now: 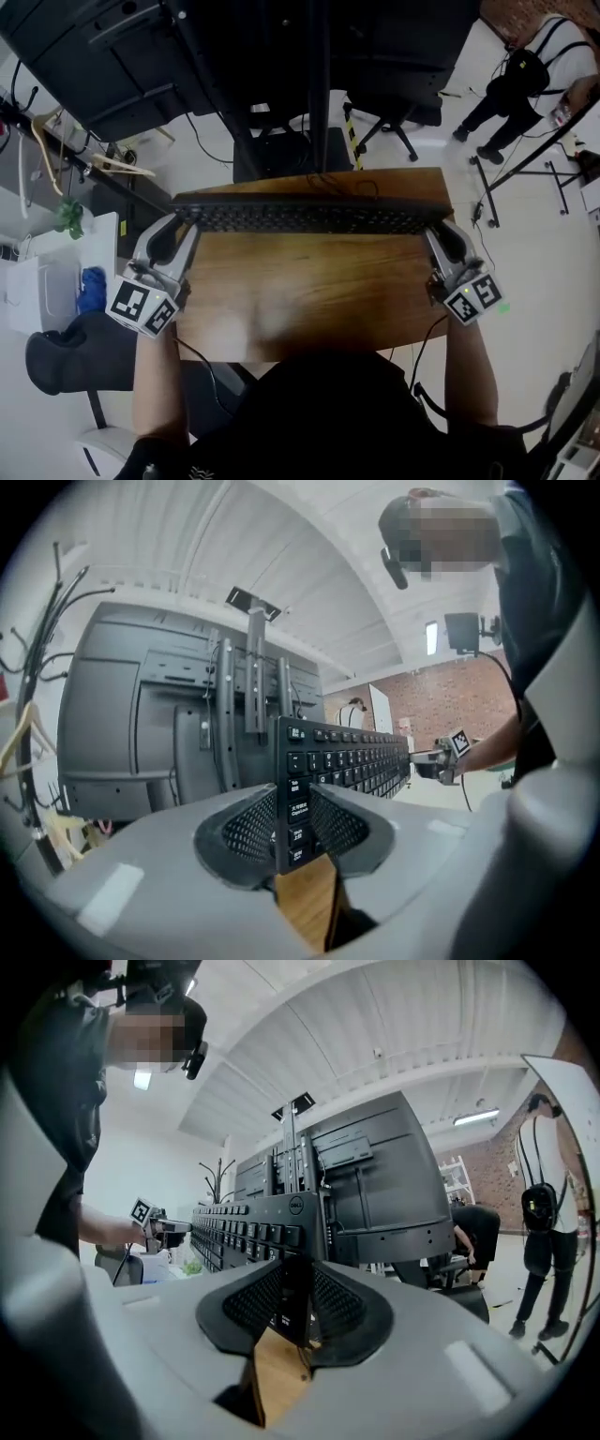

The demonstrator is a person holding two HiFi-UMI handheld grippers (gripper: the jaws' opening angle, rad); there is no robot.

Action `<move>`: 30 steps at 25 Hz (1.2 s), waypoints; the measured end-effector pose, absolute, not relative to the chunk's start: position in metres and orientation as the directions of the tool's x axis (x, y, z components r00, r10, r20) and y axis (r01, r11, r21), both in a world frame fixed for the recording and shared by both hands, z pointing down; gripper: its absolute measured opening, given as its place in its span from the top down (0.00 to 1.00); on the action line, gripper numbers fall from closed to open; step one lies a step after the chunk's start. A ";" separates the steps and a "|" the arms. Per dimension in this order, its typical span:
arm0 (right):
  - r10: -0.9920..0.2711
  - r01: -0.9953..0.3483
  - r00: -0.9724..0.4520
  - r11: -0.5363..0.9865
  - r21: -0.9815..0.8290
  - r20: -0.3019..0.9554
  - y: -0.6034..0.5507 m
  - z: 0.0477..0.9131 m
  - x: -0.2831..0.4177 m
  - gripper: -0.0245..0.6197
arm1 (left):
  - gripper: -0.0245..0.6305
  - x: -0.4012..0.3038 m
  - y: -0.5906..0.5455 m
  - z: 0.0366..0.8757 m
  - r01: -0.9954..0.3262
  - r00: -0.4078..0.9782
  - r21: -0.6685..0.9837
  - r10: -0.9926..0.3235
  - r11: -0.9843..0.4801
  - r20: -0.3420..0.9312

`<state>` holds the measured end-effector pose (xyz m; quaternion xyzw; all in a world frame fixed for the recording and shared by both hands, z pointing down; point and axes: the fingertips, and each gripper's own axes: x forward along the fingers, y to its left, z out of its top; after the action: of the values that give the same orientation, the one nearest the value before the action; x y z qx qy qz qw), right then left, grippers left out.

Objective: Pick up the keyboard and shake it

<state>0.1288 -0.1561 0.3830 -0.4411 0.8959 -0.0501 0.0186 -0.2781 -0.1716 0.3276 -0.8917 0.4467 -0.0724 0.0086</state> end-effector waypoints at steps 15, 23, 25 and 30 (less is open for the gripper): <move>-0.790 -0.755 -0.549 0.609 -0.242 -0.274 -0.148 0.356 0.115 0.81 | 0.81 -0.246 -0.141 0.162 -0.715 0.597 -0.443 -0.802 -0.540 0.013; -0.772 -0.759 -0.531 0.616 -0.211 -0.349 -0.146 0.327 0.117 0.81 | 0.81 -0.242 -0.131 0.130 -0.708 0.608 -0.488 -0.792 -0.511 -0.053; -0.771 -0.761 -0.528 0.615 -0.203 -0.357 -0.145 0.322 0.116 0.81 | 0.81 -0.245 -0.131 0.128 -0.714 0.604 -0.483 -0.794 -0.506 -0.062; -0.770 -0.764 -0.525 0.614 -0.198 -0.362 -0.145 0.318 0.117 0.81 | 0.81 -0.249 -0.132 0.128 -0.707 0.592 -0.510 -0.804 -0.489 -0.050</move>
<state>0.1173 -0.1451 0.3181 -0.4391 0.8733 -0.0072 0.2109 -0.2488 -0.1320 0.1279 -0.8573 0.4409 -0.0981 0.2471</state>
